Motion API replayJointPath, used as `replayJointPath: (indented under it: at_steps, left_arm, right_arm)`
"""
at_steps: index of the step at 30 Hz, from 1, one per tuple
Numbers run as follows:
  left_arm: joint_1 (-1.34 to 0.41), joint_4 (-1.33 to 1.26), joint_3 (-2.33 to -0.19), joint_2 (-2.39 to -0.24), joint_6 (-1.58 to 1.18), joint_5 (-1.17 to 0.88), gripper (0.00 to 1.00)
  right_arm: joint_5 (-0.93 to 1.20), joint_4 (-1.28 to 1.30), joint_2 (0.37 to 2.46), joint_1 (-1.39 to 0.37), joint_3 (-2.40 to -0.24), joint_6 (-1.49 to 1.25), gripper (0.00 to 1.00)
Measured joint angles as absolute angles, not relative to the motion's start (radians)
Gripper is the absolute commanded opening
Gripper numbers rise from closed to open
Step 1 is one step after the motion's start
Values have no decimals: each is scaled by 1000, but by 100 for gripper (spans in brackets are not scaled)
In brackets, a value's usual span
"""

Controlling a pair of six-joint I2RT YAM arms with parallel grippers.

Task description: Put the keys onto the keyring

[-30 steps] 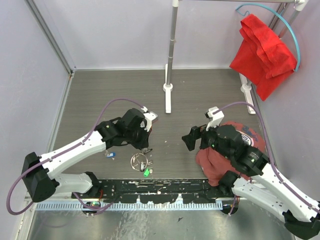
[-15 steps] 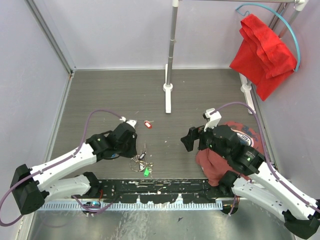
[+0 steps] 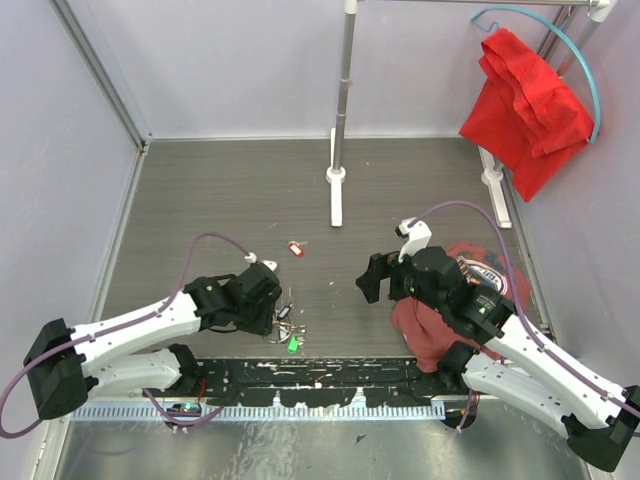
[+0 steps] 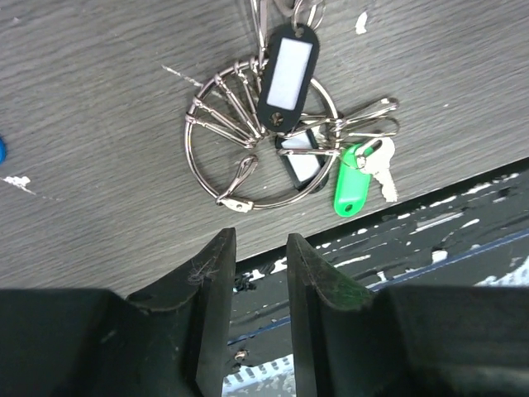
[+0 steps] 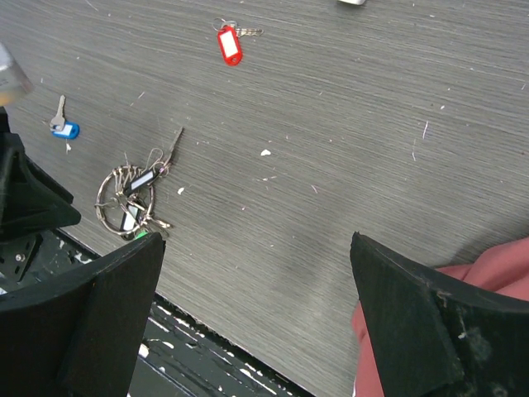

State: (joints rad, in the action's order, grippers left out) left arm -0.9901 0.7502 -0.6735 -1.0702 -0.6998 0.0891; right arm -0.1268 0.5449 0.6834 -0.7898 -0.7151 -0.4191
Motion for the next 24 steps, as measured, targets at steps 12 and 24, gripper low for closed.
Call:
replayJointPath:
  at_steps: [12,24]
  left_arm:
    - [-985,767,-674,-1124,-707,189,34]
    - [-751,673,-636,-1017,-752,92,37]
  right_arm:
    - [-125,546,688,-790,-714,-423,100]
    - [-73,485,864,-881,-714,-470,82]
